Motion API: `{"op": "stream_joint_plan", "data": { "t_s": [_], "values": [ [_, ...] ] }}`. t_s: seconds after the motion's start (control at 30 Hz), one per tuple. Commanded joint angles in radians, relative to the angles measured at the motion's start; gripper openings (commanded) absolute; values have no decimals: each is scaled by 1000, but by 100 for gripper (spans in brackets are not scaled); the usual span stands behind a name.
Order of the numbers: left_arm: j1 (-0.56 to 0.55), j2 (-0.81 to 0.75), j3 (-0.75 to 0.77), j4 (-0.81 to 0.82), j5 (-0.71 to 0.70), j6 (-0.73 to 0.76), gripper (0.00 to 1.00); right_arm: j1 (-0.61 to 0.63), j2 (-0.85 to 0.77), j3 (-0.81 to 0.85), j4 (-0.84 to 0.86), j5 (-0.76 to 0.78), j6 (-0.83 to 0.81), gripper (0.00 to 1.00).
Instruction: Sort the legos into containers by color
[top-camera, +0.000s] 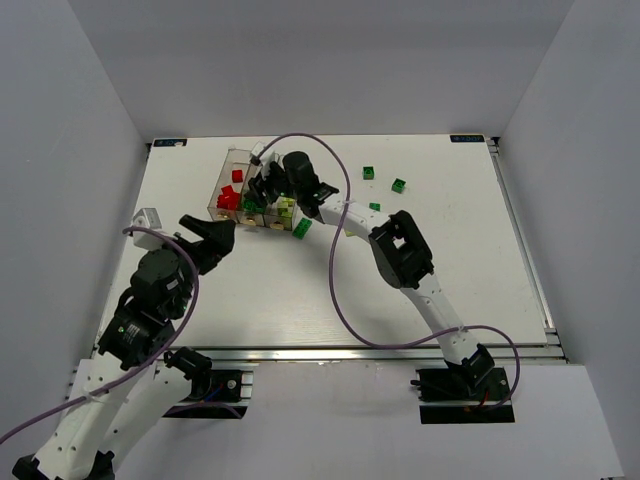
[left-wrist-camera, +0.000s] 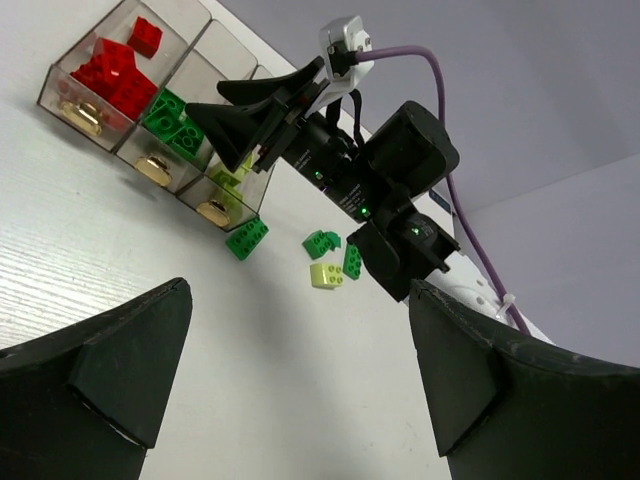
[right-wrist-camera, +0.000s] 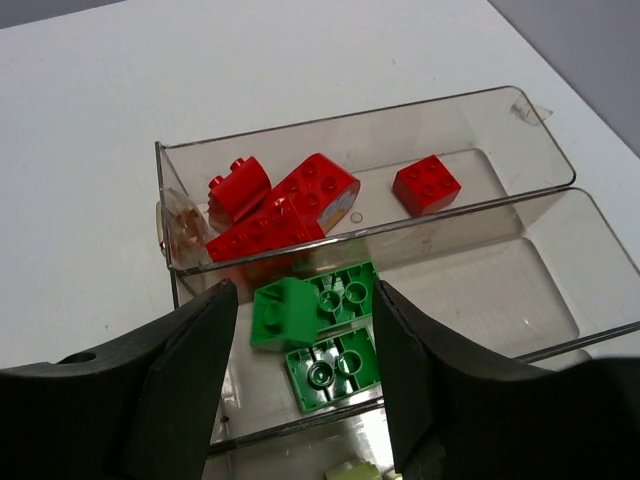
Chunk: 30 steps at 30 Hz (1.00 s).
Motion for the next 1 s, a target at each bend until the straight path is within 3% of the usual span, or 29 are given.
{"op": "stream_joint_plan", "data": {
  "t_s": [0.0,0.07,0.17,0.2,0.27,0.3,0.4,0.43,0.47,0.5,0.6,0.63,0.7,0.73,0.97],
  "values": [
    [3,16,-29,9,55,-21,98,-11,-84,-39,69,-15,-14,62],
    [3,24,-37,21,75,-21,97,-21,-131,-66,63,-33,3,61],
    [3,55,-54,38,122,-9,93,-63,-228,-129,26,-113,26,46],
    [3,65,-60,51,160,4,84,-89,-289,-152,2,-157,31,29],
    [3,105,-89,69,206,19,69,-116,-352,-236,-29,-205,28,14],
    [2,122,-98,87,229,27,49,-142,-384,-267,-49,-225,20,4],
    [2,176,-135,104,288,50,26,-184,-510,-353,-191,-263,-59,0],
    [2,187,-143,103,294,53,26,-192,-528,-371,-231,-265,-84,0],
    [2,202,-155,103,299,60,28,-207,-541,-402,-321,-262,-137,0],
    [2,210,-158,101,299,76,40,-215,-562,-414,-359,-249,-164,0],
    [2,239,-158,88,276,120,57,-224,-579,-468,-451,-159,-251,0],
    [2,246,-155,83,263,132,71,-224,-581,-479,-459,-135,-260,0],
    [2,274,-143,74,228,171,85,-224,-564,-491,-465,-69,-265,0],
    [2,282,-138,69,214,178,98,-224,-556,-488,-466,-53,-265,0],
    [2,268,-153,51,65,153,98,-212,-440,-406,-501,-4,-322,0]
  ]
}}
